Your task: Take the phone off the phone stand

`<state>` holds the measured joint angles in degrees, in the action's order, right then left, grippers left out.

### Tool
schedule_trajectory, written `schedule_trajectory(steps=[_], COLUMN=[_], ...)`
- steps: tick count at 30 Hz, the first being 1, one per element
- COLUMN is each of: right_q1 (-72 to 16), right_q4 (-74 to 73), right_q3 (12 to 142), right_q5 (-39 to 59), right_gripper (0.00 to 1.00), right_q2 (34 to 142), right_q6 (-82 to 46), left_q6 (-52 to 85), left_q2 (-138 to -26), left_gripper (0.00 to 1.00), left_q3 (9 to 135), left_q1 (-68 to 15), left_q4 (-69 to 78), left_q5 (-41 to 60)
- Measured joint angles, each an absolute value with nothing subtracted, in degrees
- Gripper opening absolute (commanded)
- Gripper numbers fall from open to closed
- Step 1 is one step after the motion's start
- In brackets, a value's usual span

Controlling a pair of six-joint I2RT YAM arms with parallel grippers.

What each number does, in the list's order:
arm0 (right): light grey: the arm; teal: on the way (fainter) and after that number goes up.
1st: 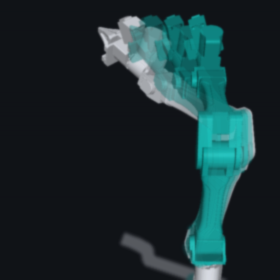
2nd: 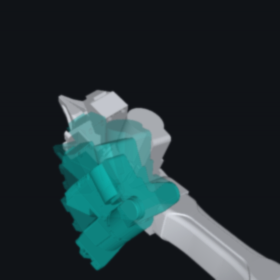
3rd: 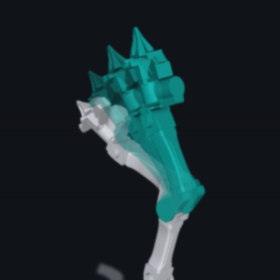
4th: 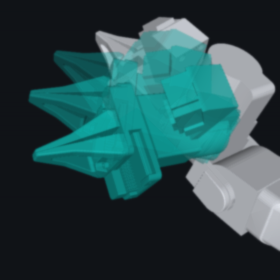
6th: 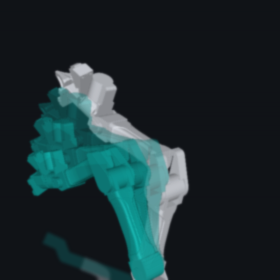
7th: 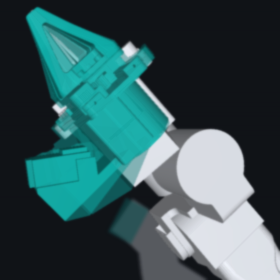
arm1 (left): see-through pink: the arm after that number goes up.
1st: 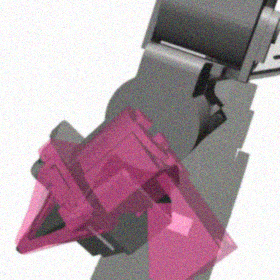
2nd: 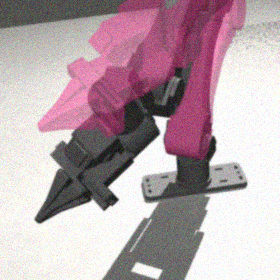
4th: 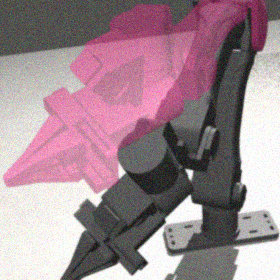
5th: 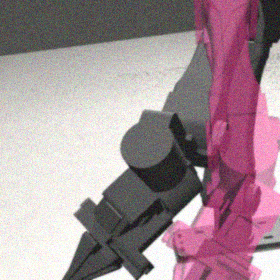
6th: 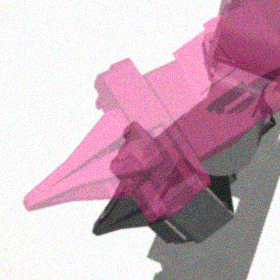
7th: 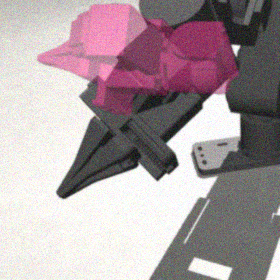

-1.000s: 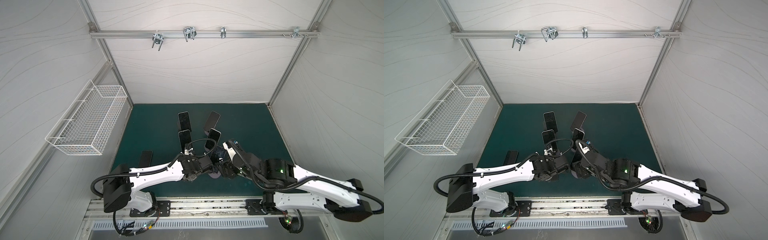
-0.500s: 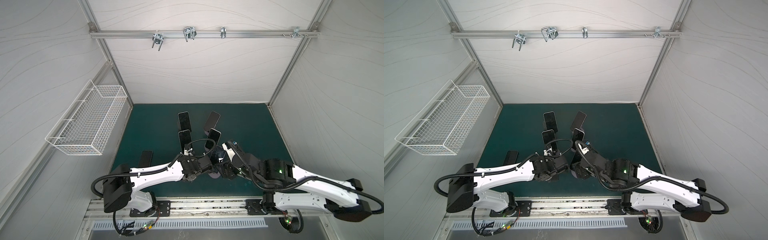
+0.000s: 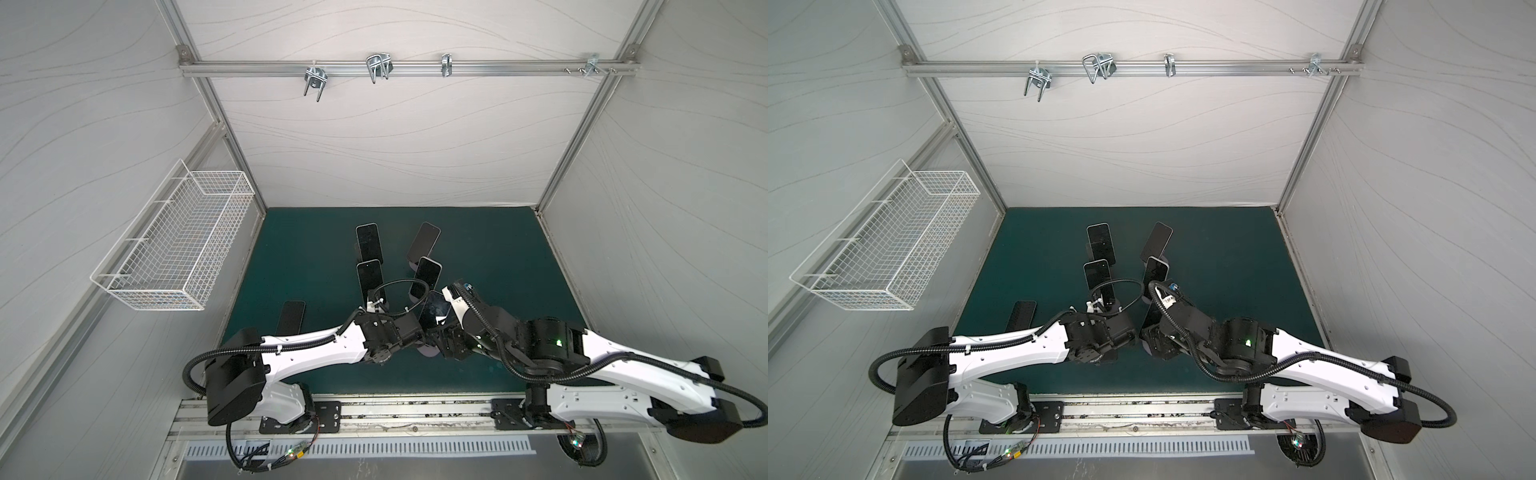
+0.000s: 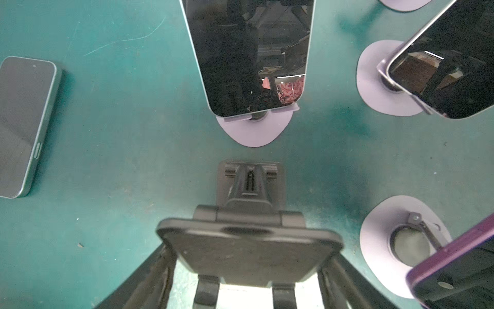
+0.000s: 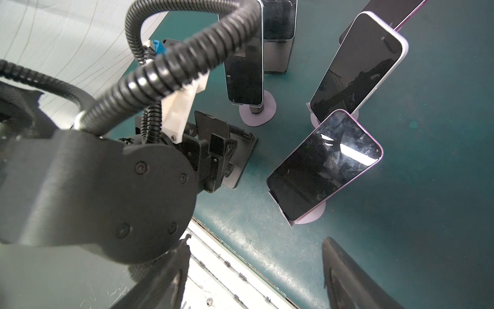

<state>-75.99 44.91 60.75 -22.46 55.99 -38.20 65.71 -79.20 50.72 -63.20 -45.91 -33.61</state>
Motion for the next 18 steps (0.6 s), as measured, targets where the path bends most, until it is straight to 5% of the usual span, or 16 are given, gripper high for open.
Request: schedule_trajectory(steps=[18], right_q1=[-76.0], right_q4=[43.7], right_q3=[60.8], right_q5=[-22.0], right_gripper=[0.78], right_q2=[57.5], right_q6=[-38.1], left_q6=[64.3], left_q2=[-78.9], left_gripper=[0.72], left_q3=[50.3], left_q1=[-62.6], left_q4=[-44.7], left_q5=[-32.6])
